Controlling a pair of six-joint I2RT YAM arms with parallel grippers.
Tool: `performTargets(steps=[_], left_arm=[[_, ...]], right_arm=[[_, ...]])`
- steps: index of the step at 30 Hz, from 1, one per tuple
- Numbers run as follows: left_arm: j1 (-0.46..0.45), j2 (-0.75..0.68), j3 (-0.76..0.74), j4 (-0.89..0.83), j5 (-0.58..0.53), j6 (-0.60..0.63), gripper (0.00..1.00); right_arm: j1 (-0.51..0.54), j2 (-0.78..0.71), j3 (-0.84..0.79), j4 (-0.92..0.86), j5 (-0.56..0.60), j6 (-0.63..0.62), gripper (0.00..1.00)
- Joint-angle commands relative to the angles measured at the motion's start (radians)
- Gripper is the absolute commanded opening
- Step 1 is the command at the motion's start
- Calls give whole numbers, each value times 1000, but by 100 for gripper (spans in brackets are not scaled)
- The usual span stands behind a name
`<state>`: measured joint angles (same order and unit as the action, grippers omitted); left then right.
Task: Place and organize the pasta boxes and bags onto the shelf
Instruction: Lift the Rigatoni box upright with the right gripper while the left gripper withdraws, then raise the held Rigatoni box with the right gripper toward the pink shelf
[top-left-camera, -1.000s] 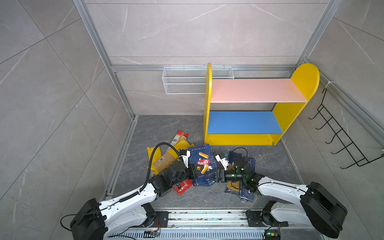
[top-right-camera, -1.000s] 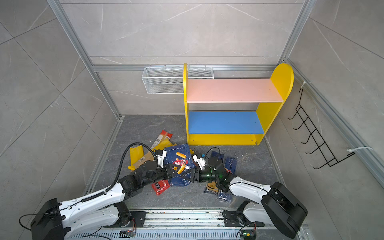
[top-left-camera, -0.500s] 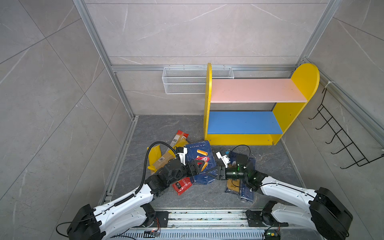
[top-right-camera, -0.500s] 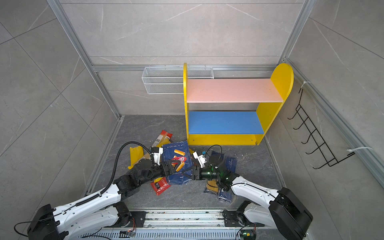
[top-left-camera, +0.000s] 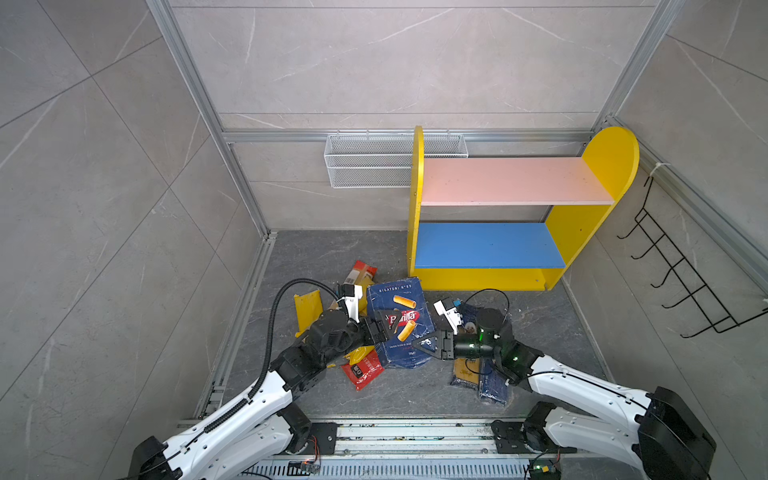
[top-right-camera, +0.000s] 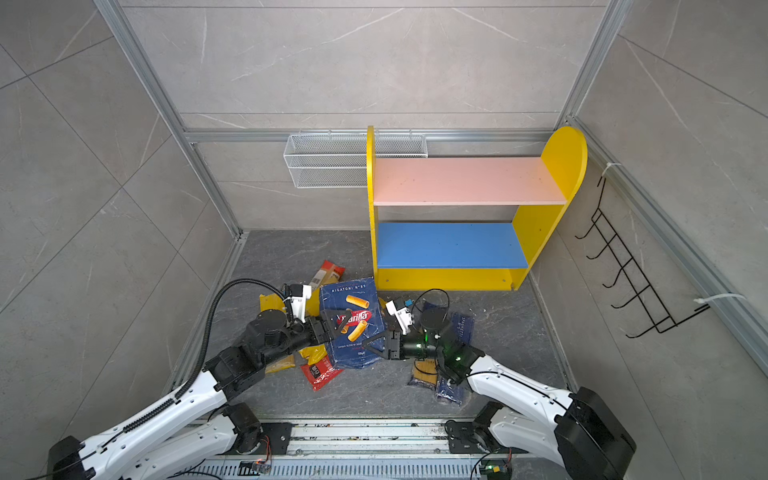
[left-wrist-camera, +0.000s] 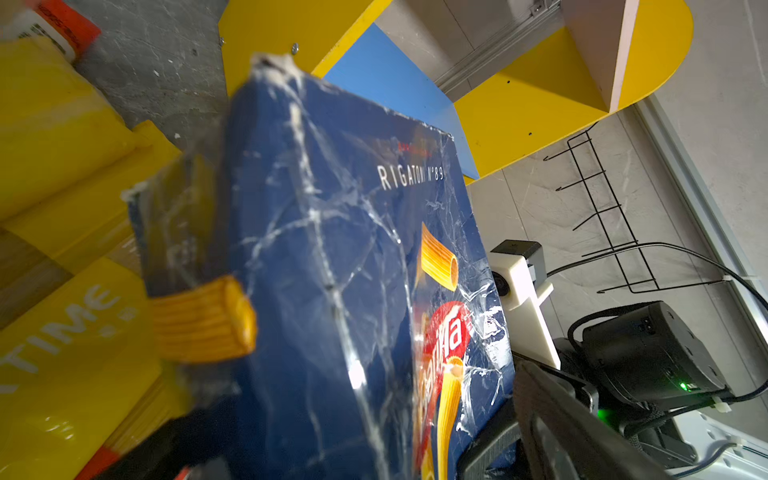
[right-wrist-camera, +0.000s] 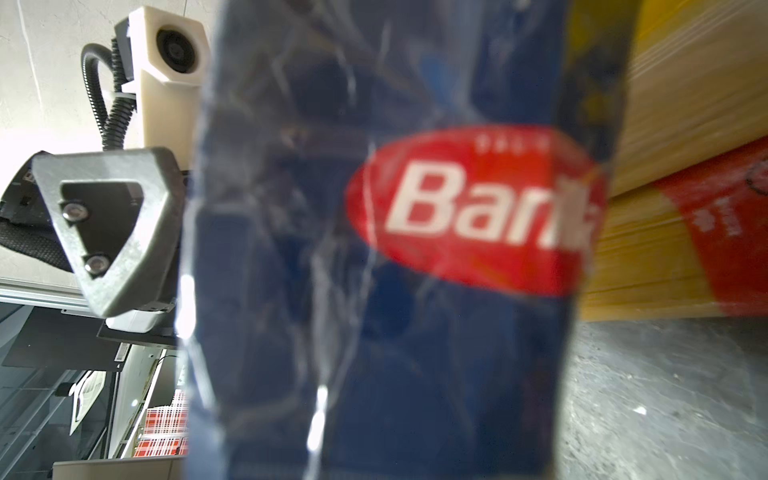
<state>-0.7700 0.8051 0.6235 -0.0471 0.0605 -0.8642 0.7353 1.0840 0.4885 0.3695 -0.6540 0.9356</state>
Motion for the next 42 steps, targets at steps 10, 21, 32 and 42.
performTargets(steps=[10, 21, 32, 42], left_arm=[[92, -125, 204, -302, -103, 212, 100], [269, -68, 207, -315, 45, 212, 100], [289, 36, 253, -267, 108, 223, 100], [293, 132, 311, -207, 186, 221, 100]], right_arm=[[4, -163, 95, -187, 40, -66, 28], [-25, -317, 179, -418, 113, -121, 28], [-126, -350, 451, -772, 175, -227, 28], [-272, -263, 745, -974, 139, -299, 28]])
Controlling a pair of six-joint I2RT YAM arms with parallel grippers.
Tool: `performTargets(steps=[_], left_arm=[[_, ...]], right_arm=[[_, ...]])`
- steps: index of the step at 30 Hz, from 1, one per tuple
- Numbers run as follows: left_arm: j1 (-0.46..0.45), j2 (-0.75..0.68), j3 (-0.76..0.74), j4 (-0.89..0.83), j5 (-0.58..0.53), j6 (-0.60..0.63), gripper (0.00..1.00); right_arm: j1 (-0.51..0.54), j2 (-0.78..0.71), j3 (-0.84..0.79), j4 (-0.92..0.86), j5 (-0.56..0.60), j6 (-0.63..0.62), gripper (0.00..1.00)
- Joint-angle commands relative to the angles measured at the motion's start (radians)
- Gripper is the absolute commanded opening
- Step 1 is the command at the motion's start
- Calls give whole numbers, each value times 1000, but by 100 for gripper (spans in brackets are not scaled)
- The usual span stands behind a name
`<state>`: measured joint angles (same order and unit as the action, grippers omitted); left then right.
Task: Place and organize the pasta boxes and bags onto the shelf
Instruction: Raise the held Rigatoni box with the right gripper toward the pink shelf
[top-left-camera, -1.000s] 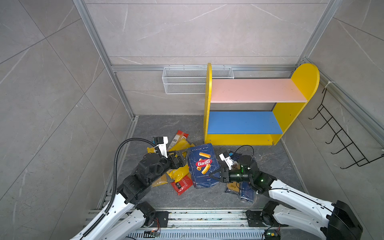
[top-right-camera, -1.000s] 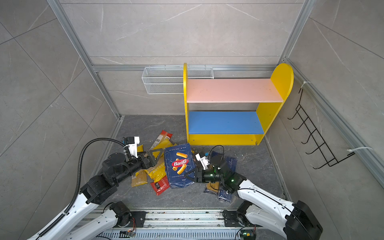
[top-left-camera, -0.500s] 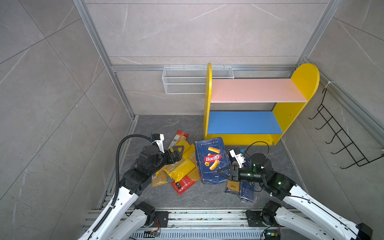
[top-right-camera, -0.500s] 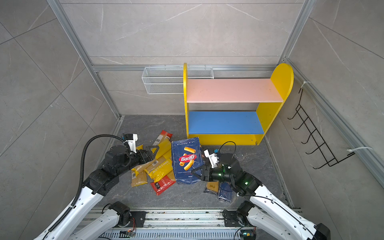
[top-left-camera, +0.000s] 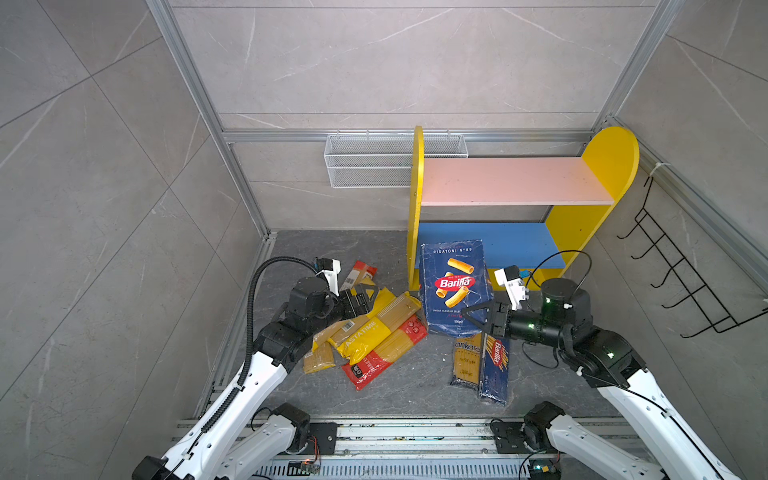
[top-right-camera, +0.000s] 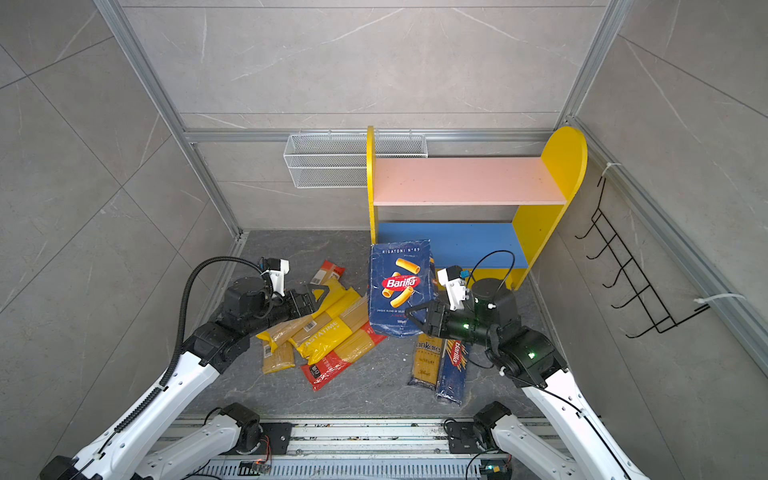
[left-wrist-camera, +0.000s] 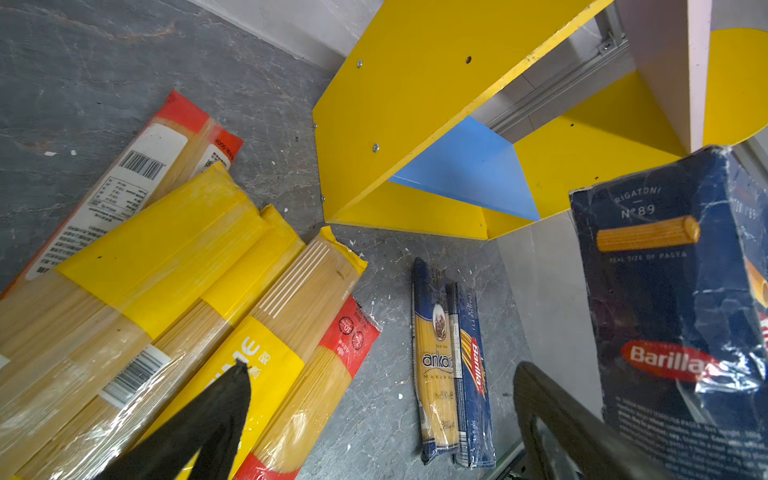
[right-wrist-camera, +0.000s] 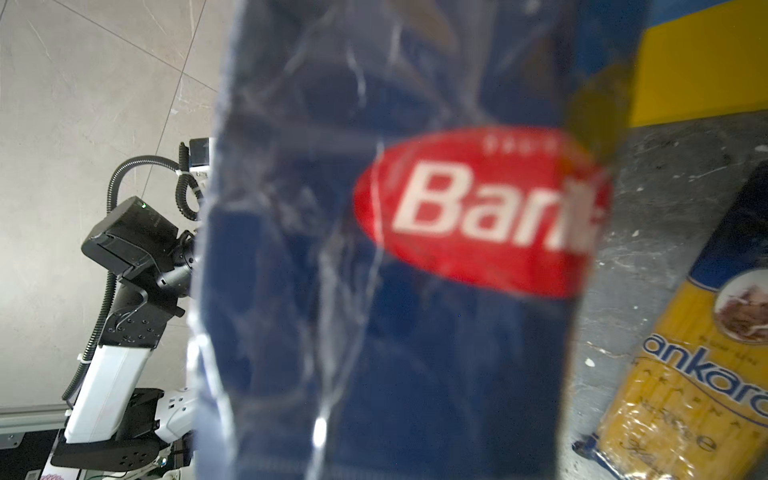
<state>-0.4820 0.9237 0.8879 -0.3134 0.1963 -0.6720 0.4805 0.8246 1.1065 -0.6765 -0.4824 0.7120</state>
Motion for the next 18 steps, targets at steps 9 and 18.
performTargets(steps=[9, 18], left_arm=[[10, 82, 87, 104, 130, 13, 100], [11, 120, 149, 113, 177, 21, 100]], right_arm=[[-93, 107, 345, 26, -23, -93, 28], [-258, 354, 702, -91, -83, -131, 29]])
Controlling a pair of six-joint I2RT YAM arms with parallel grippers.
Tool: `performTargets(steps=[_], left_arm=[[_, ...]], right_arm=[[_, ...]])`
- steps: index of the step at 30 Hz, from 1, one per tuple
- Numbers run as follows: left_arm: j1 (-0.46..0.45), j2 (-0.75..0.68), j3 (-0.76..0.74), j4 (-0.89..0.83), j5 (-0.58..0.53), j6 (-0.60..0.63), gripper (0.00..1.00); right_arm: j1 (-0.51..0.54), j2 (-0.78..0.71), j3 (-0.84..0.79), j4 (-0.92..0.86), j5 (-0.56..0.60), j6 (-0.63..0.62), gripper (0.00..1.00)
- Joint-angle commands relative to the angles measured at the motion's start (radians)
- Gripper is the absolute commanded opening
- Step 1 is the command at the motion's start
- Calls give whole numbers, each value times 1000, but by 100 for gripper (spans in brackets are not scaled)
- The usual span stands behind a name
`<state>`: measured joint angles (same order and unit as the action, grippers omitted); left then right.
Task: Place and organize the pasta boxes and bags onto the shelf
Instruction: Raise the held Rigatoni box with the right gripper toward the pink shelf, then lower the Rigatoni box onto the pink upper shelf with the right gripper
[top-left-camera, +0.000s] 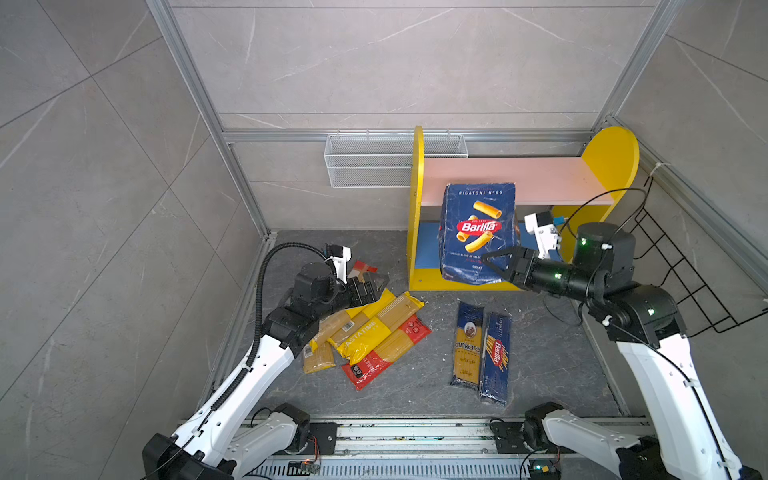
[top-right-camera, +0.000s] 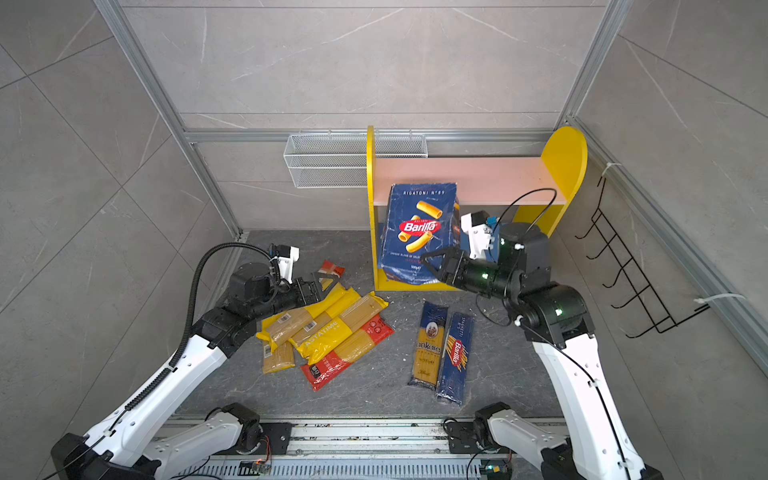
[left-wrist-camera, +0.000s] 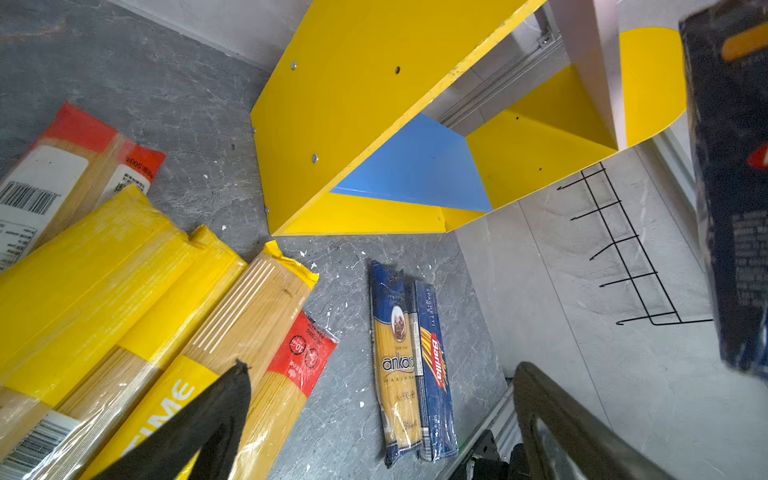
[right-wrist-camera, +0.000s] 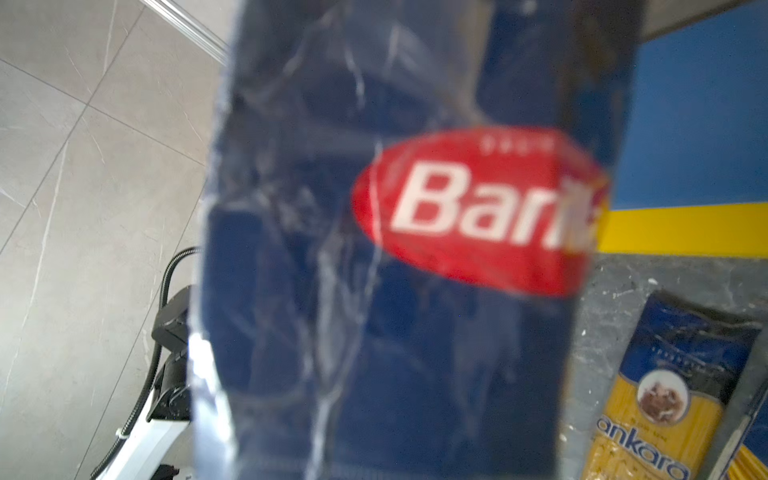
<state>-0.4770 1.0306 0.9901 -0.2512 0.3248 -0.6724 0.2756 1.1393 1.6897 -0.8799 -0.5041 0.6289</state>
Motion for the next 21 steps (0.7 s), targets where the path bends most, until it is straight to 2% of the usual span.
performTargets(steps=[1, 7, 10, 15, 21], left_arm=[[6, 19, 50, 56, 55, 17, 100], [6, 52, 57, 86, 81, 6, 100], [7, 76, 74, 90, 88, 7, 100], [8, 130, 100, 117, 113, -7, 100], [8, 185, 92, 174, 128, -38, 100]], right_arm=[[-98, 73, 150, 118, -104, -35, 29], [-427, 213, 201, 310, -364, 155, 28], [-544, 282, 230, 394, -422, 216, 28], [-655, 378, 333, 424, -442, 241, 28], [-671, 420, 366, 425, -359, 252, 29]])
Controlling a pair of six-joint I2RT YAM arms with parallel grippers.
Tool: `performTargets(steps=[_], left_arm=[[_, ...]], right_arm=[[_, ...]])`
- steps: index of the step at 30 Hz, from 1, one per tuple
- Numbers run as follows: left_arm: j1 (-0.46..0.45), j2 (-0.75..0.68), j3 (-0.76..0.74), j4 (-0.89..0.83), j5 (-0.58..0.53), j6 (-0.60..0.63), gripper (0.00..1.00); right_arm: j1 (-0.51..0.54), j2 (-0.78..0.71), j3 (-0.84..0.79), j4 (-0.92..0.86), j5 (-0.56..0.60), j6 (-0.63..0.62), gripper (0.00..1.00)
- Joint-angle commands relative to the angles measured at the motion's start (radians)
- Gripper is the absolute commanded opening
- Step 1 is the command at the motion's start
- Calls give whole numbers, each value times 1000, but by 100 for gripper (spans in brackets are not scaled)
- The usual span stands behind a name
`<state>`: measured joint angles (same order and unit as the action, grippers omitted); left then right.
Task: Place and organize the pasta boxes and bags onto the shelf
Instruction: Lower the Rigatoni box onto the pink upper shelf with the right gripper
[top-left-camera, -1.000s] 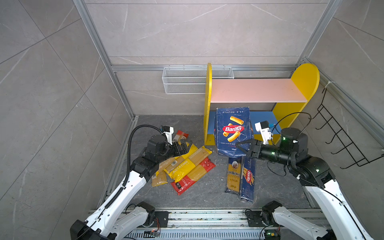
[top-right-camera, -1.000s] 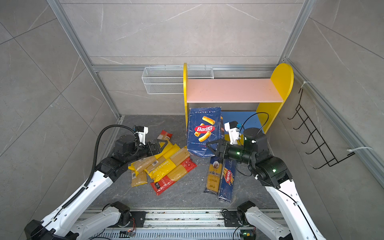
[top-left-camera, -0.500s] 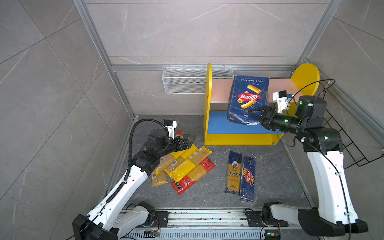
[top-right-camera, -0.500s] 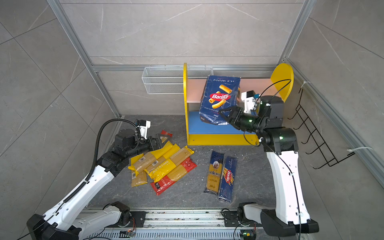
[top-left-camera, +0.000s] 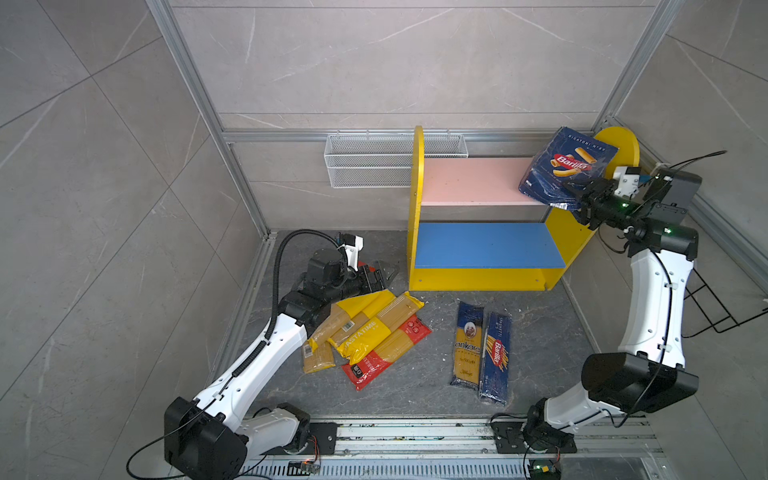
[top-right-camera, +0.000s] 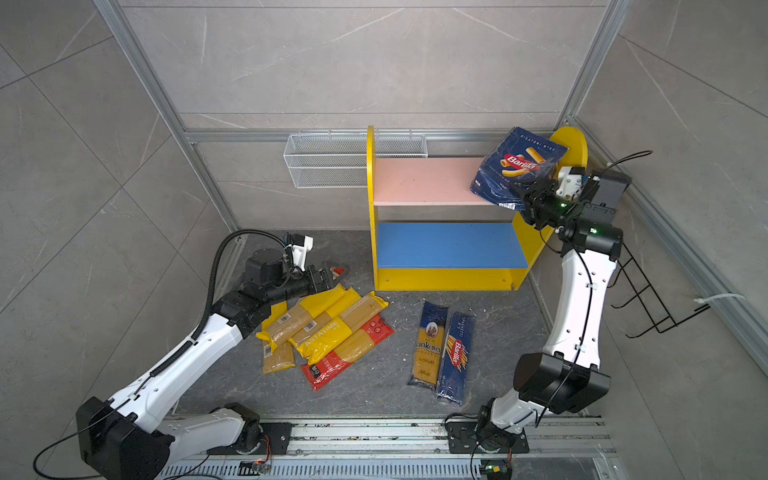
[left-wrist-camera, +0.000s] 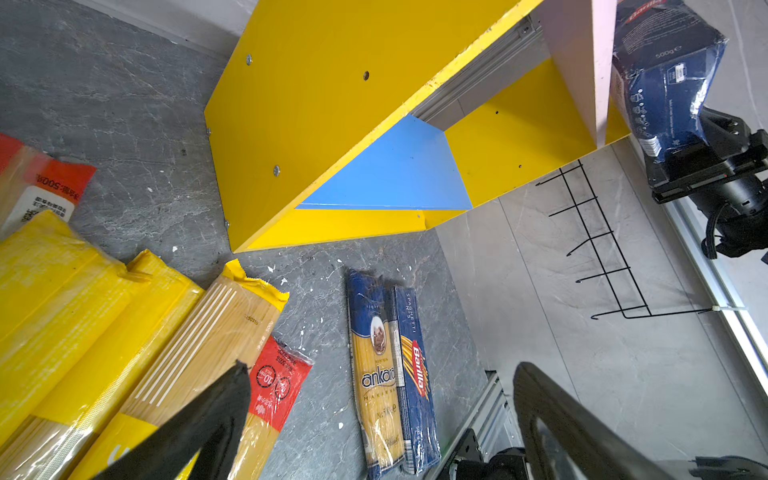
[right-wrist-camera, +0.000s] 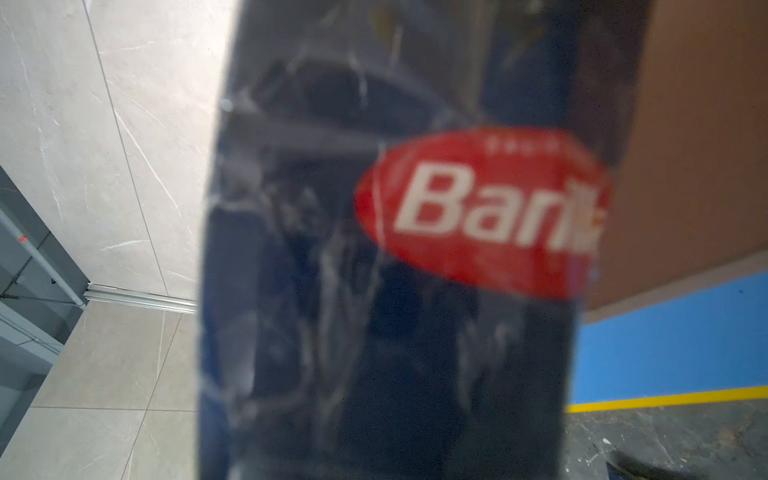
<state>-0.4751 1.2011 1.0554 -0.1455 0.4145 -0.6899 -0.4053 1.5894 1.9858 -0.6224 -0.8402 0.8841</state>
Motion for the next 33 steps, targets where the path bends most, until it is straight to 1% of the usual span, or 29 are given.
performTargets(steps=[1, 4, 6, 7, 11, 16, 18, 19, 20, 21, 22, 23, 24, 28, 33], left_arm=[[5, 19, 22, 77, 39, -26, 100], [5, 22, 11, 93, 37, -33, 100], [6, 20, 8, 93, 33, -32, 100], [6, 20, 8, 92, 34, -32, 100], [6, 12, 10, 79, 35, -24, 100], [6, -17, -10, 77, 31, -23, 100], [6, -32, -26, 76, 26, -23, 100], [6, -40, -31, 73, 23, -23, 100], [6, -45, -35, 72, 22, -21, 100], [6, -52, -40, 69, 19, -19, 100], [6, -58, -44, 68, 18, -20, 100], [6, -61, -46, 68, 18, -20, 100], [7, -64, -49, 67, 19, -18, 100], [9, -78, -58, 61, 18, -16, 100], [12, -93, -75, 61, 23, -15, 100]], right_arm=[[11, -39, 56, 168, 7, -5, 30], [19, -77, 2, 177, 78, -10, 30], [28, -99, -17, 161, 133, -32, 30], [30, -100, -14, 151, 142, -43, 31], [29, -55, 64, 82, 112, -60, 33], [31, -18, 79, 76, 106, -35, 44], [44, -7, 75, 81, 100, -27, 46], [54, -7, 69, 81, 103, -28, 49], [66, -11, 62, 82, 109, -33, 54], [79, -18, 56, 82, 120, -41, 65], [93, -24, 52, 79, 137, -48, 78], [101, -28, 50, 76, 148, -51, 85], [106, -27, 57, 71, 156, -56, 88], [124, -4, 111, 16, 159, -73, 89], [138, -43, 98, -53, 185, -127, 90]])
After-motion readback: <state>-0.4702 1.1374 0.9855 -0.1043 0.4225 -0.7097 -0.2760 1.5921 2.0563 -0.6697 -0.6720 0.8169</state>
